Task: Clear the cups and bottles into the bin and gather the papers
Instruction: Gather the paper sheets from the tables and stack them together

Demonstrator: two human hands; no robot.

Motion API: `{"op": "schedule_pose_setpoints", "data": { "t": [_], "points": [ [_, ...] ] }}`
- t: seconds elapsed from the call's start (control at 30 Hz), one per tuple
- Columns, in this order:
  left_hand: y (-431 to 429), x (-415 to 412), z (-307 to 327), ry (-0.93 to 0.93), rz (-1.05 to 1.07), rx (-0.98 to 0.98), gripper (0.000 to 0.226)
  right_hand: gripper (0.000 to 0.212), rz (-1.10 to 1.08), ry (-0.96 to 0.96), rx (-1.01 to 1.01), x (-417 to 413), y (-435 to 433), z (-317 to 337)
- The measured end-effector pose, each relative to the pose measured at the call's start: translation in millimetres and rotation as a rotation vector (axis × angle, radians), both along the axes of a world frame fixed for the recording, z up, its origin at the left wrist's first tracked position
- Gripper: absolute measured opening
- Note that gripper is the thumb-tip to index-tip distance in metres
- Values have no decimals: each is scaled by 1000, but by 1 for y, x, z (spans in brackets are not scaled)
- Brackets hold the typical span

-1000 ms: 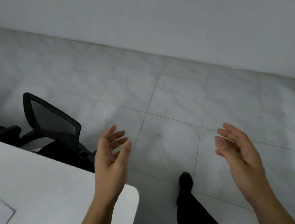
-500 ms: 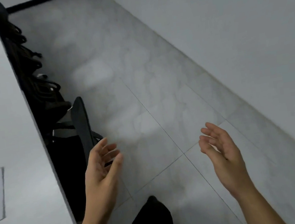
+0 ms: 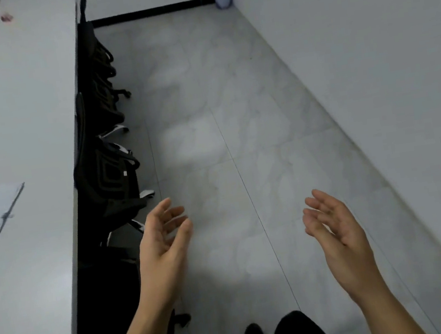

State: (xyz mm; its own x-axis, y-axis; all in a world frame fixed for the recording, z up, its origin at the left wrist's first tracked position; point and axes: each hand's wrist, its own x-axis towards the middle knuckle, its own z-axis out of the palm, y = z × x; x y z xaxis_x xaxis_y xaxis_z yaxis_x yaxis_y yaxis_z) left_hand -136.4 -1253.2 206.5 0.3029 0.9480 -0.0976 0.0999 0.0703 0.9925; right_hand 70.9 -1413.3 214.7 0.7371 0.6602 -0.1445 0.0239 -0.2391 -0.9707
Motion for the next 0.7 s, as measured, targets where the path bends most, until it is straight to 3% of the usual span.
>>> {"op": "schedule_pose_setpoints", "data": {
  "t": [0.4, 0.7],
  "points": [
    [242, 118, -15, 78, 329, -13, 44, 39, 309, 85, 1, 153, 340, -33],
    [367, 79, 16, 64, 840, -24, 45, 40, 853, 91, 2, 120, 605, 3]
  ]
}}
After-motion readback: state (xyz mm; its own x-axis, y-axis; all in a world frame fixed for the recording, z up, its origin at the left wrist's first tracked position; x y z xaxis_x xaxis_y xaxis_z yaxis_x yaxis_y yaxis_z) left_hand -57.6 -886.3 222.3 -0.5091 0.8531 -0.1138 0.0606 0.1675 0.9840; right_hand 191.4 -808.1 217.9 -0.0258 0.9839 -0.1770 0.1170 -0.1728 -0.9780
